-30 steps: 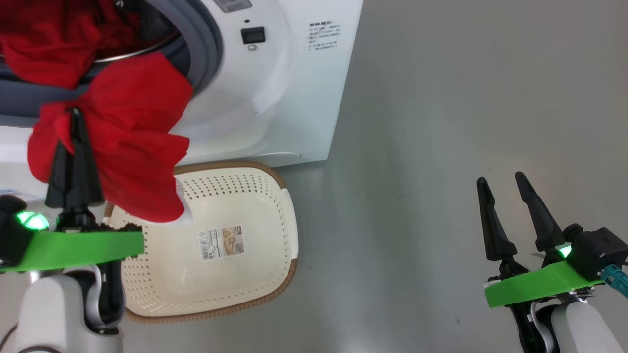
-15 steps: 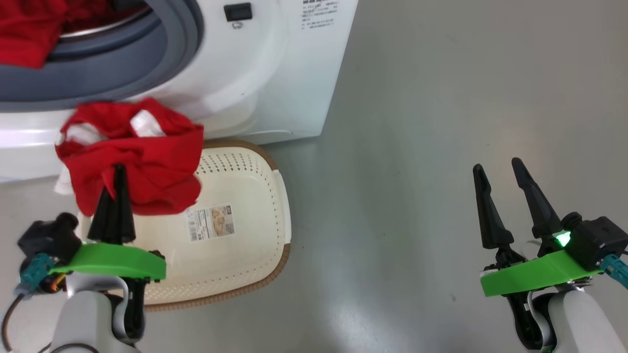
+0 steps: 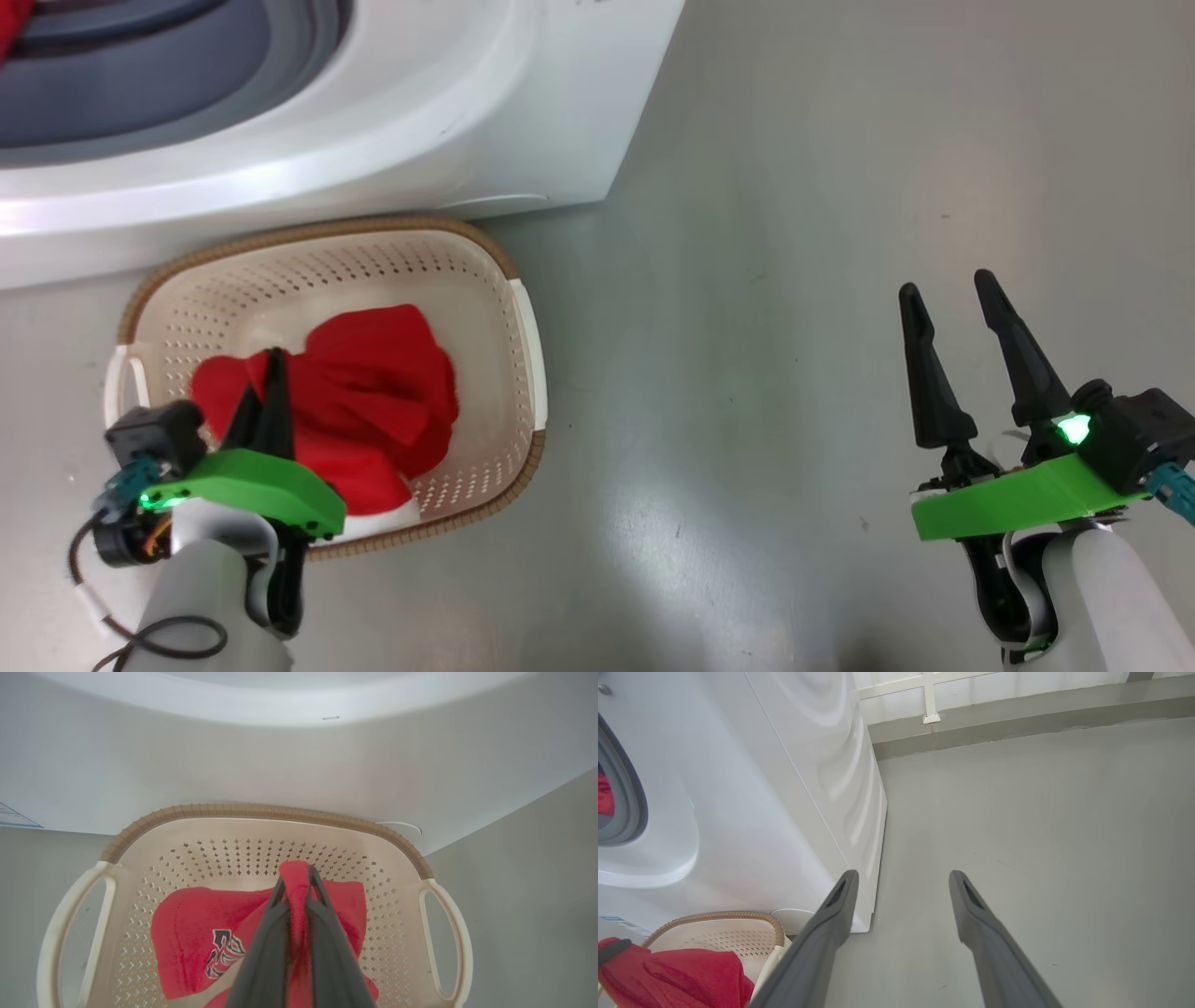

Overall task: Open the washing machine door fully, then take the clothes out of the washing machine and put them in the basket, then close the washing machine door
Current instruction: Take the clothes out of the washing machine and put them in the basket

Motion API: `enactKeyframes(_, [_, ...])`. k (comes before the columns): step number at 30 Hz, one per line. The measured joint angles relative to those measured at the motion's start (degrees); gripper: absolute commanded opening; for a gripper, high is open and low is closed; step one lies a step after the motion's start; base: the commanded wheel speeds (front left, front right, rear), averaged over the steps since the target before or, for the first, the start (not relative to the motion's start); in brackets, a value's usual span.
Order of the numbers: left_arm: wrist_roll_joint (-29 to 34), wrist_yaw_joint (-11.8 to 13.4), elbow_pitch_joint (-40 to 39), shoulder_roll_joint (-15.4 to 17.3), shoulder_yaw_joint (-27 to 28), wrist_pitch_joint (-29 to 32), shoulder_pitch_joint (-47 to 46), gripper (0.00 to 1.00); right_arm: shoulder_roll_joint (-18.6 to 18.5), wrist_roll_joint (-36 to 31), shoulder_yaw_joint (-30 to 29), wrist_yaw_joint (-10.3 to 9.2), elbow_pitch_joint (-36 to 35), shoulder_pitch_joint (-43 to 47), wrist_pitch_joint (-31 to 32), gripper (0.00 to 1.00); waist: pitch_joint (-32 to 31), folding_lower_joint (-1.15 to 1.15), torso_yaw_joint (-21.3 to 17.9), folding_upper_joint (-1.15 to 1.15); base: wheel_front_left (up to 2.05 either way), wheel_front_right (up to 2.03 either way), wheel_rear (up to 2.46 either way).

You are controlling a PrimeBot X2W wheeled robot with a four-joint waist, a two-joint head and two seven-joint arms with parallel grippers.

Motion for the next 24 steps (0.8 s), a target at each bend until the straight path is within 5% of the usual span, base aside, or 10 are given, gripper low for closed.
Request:
enactKeyframes(16, [-2.4, 0.0, 7.5, 1.2, -2.8, 0.0, -3.3, 0.00, 0.1, 0.0, 0.3, 0.00, -0.2, -1.0, 0.0, 1.00, 2.2, 0.00, -0.3, 0.00, 0.00, 0.00, 0.00])
enactKeyframes(19, [-2.4, 0.0, 7.8, 1.1, -2.6, 0.0, -3.3, 0.23, 0.1, 0.0, 0.3, 0.00, -0.2, -1.0, 0.0, 1.00, 1.7, 0.00, -0.1, 0.00, 0.00, 0.00, 0.00])
enactKeyframes(20, [-2.4, 0.0, 7.9, 1.1, -2.5, 0.0, -3.3, 0.49, 0.1, 0.0, 0.3, 0.00, -0.2, -1.0, 0.0, 1.00, 1.5, 0.00, 0.0, 0.00, 0.00, 0.00, 0.00])
enactKeyframes(23, [-2.4, 0.0, 8.2, 1.1, -2.2, 0.0, -3.3, 0.88, 0.1, -0.1, 0.4, 0.00, -0.2, -1.0, 0.0, 1.00, 1.0, 0.00, 0.1, 0.00, 0.00, 0.00, 0.00])
enactKeyframes(24, [-2.4, 0.0, 8.2, 1.0, -2.0, 0.0, -3.3, 0.93, 0.1, -0.1, 0.5, 0.00, -0.1, -1.0, 0.0, 1.00, 0.8, 0.00, 0.2, 0.00, 0.00, 0.00, 0.00])
